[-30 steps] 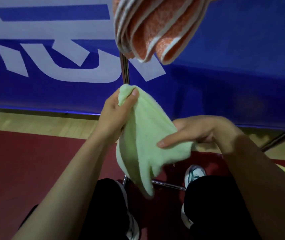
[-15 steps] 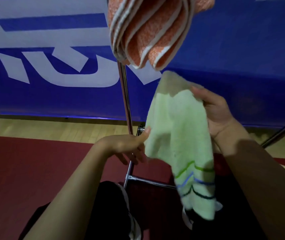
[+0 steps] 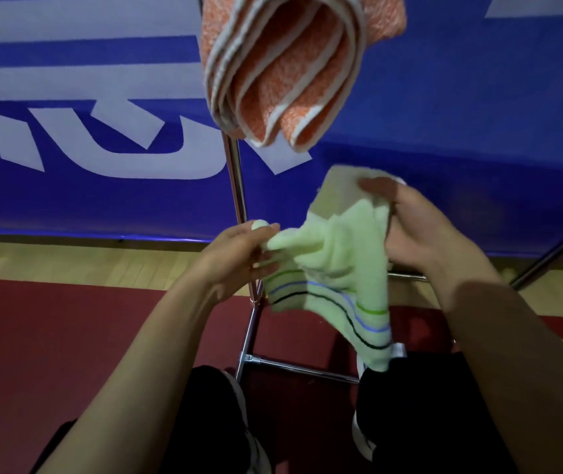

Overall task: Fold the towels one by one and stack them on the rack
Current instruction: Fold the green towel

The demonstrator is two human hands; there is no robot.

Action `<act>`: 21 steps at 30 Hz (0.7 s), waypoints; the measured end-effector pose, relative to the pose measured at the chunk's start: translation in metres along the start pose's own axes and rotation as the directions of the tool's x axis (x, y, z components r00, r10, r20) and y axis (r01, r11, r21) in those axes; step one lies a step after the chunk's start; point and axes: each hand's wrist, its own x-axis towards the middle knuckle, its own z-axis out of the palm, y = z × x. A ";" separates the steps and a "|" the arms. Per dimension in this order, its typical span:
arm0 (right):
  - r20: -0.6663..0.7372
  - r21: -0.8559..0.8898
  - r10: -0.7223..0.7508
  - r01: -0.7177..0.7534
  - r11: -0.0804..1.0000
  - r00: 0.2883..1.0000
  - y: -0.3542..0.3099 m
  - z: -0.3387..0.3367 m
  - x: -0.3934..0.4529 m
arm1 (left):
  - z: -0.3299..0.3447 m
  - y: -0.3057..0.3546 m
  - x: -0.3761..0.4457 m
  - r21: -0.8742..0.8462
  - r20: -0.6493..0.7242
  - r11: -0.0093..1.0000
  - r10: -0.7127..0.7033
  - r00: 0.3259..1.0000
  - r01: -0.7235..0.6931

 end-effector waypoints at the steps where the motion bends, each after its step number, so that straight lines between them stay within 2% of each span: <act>1: -0.058 -0.054 0.008 -0.011 0.998 0.998 0.002 -0.003 0.004 | -0.003 0.000 0.001 0.065 -0.055 0.998 0.007 0.998 -0.004; 4: -0.244 -0.354 -0.026 -0.064 0.933 0.969 0.009 -0.012 0.011 | -0.014 -0.002 0.004 0.296 -0.229 0.955 0.100 0.968 -0.028; 7: -0.309 -0.578 -0.055 -0.142 0.804 0.949 0.013 -0.014 0.008 | -0.027 -0.002 0.005 0.447 -0.309 0.893 0.213 0.927 -0.057; 12: -0.380 -0.736 -0.074 -0.253 0.628 0.922 0.009 -0.026 0.006 | -0.042 0.001 -0.001 0.550 -0.394 0.832 0.337 0.855 -0.074; 16: -0.459 -0.817 -0.149 -0.351 0.458 0.876 0.003 -0.032 0.005 | -0.049 0.004 -0.007 0.565 -0.419 0.823 0.351 0.837 -0.062; 18: -0.474 -0.805 -0.210 -0.324 0.498 0.855 0.001 -0.036 0.003 | -0.052 0.006 -0.009 0.485 -0.401 0.868 0.329 0.855 -0.106; 21: -0.441 -0.739 -0.241 -0.196 0.645 0.865 0.000 -0.035 0.000 | -0.049 0.011 -0.012 0.213 -0.341 0.959 0.251 0.906 -0.185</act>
